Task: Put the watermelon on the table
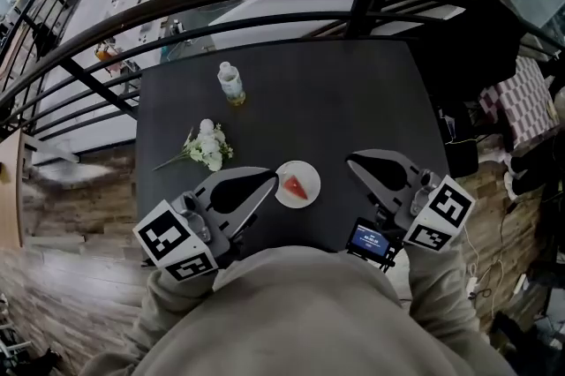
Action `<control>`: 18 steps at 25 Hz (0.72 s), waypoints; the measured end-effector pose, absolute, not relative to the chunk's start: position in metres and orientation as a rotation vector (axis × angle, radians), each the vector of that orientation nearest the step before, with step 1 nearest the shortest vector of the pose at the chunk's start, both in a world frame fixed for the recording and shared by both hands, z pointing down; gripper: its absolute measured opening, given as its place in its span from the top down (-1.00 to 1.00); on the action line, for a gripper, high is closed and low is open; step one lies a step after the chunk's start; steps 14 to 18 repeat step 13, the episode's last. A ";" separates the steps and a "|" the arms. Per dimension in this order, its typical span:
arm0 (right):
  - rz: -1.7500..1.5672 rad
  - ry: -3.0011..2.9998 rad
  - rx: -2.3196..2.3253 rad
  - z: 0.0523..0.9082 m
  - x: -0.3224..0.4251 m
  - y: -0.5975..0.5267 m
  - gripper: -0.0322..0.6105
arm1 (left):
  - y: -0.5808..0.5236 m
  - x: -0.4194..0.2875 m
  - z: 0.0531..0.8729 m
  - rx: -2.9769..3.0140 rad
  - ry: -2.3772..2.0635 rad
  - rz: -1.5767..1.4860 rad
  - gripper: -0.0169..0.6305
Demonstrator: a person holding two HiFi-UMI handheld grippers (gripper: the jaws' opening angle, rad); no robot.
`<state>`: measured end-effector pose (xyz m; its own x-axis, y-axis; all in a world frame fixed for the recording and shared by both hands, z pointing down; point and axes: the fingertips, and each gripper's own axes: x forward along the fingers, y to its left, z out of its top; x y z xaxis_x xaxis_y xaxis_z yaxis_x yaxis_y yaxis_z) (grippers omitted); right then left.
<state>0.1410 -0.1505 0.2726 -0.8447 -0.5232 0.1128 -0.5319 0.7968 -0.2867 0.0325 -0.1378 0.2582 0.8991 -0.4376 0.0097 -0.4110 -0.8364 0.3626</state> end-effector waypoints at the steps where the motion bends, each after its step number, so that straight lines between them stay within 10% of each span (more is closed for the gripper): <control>1: 0.483 -2.947 0.868 0.273 0.140 -0.150 0.86 | -0.138 0.033 0.259 2.702 -0.625 -0.106 0.93; 18: 0.513 -2.933 0.852 0.281 0.123 -0.132 0.86 | -0.117 0.026 0.270 2.655 -0.606 -0.054 0.93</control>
